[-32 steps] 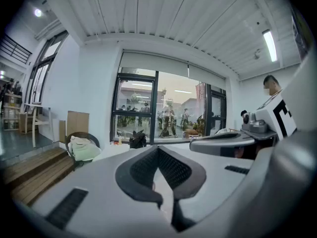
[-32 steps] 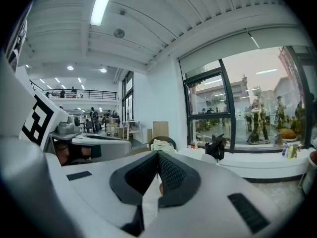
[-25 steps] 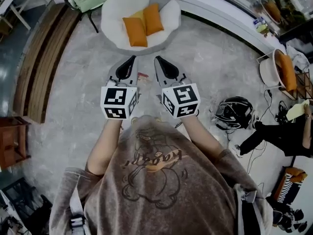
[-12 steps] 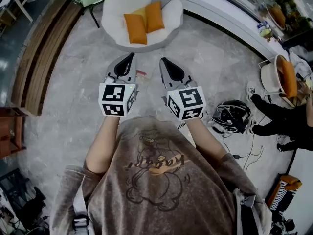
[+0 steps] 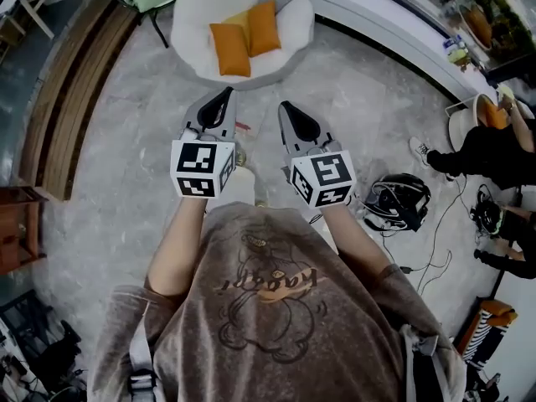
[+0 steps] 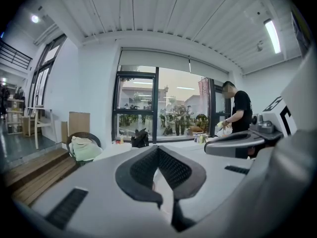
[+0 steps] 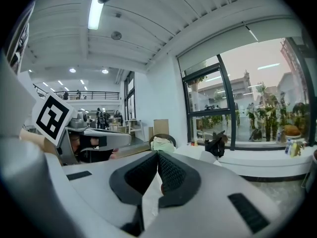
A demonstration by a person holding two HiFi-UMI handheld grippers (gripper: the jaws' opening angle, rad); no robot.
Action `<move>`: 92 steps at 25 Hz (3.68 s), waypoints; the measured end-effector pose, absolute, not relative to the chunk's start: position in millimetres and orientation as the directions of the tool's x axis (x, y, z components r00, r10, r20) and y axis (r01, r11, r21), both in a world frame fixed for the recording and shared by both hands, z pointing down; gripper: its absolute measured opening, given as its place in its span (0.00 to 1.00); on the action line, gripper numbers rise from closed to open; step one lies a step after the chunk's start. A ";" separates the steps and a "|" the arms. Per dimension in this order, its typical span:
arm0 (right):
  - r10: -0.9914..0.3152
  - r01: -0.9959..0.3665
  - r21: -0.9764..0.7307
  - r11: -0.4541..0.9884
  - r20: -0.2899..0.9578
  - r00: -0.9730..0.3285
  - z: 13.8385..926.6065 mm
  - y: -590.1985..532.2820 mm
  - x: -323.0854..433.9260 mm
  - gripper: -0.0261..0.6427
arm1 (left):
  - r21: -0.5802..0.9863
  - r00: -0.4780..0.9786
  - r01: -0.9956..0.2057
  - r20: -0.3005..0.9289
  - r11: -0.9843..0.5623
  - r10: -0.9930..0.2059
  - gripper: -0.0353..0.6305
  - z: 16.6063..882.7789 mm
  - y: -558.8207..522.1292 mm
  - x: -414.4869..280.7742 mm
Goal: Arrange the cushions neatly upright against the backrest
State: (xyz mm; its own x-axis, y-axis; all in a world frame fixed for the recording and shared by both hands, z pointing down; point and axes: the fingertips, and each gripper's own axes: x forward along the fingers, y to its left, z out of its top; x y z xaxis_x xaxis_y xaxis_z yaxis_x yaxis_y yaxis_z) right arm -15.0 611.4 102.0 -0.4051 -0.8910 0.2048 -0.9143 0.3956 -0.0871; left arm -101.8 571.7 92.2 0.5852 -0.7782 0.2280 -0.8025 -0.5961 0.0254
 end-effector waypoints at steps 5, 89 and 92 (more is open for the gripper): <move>-0.895 -0.919 -0.091 0.383 0.211 -0.394 106.2 584.6 -10.2 0.07 | 0.039 0.595 -0.796 0.239 -0.605 -0.767 0.06 99.6 543.6 -97.0; -0.840 -0.864 -0.145 0.482 0.202 -0.503 117.6 58.3 93.5 0.07 | 0.085 0.518 -0.851 0.292 -0.518 -0.804 0.06 123.4 35.9 21.7; -0.829 -0.855 -0.138 0.499 0.211 -0.518 122.7 46.1 86.6 0.07 | 0.085 0.510 -0.857 0.287 -0.509 -0.811 0.06 122.7 22.2 19.8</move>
